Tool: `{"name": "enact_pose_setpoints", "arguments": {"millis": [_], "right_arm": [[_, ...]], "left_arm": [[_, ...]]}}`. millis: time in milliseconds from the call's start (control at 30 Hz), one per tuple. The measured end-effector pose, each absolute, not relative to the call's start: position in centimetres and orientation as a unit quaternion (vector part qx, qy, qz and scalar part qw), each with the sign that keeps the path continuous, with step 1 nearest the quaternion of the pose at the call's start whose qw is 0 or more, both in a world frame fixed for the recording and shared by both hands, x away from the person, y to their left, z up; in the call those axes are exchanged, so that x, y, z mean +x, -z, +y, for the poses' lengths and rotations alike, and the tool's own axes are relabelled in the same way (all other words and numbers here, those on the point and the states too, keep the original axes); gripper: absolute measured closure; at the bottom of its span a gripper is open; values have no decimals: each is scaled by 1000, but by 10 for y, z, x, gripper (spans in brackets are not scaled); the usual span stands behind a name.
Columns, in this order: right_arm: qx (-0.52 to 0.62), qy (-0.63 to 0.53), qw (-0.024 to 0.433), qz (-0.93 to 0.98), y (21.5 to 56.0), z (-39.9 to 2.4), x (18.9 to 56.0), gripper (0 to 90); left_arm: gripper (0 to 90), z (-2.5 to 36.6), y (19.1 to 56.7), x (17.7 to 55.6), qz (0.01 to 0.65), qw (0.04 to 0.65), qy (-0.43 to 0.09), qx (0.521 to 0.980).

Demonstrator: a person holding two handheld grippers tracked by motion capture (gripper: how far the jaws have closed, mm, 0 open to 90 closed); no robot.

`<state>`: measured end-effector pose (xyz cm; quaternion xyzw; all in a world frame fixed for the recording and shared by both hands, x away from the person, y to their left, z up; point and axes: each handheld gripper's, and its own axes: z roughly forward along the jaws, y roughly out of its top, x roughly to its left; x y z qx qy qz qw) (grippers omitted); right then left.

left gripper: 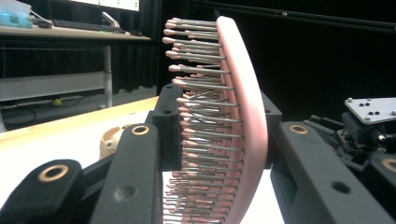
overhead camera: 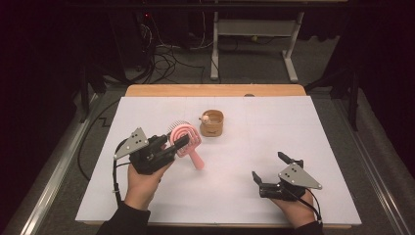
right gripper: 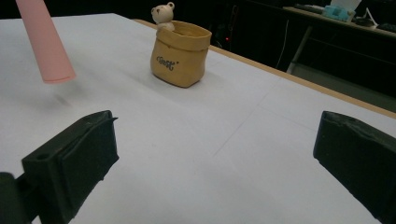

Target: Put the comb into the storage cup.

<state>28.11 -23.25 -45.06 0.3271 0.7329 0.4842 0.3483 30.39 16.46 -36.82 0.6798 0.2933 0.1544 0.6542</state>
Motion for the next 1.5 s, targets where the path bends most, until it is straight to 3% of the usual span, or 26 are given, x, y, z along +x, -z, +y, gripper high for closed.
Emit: {"name": "enact_pose_setpoints", "arguments": {"millis": [500, 1500], "right_arm": [[352, -481, 352, 722, 453, -256, 277, 3], [355, -480, 349, 722, 456, -256, 277, 3]], "left_arm": [[636, 182, 368, 306, 311, 654, -169, 668], [635, 163, 366, 309, 302, 654, -162, 675]]}}
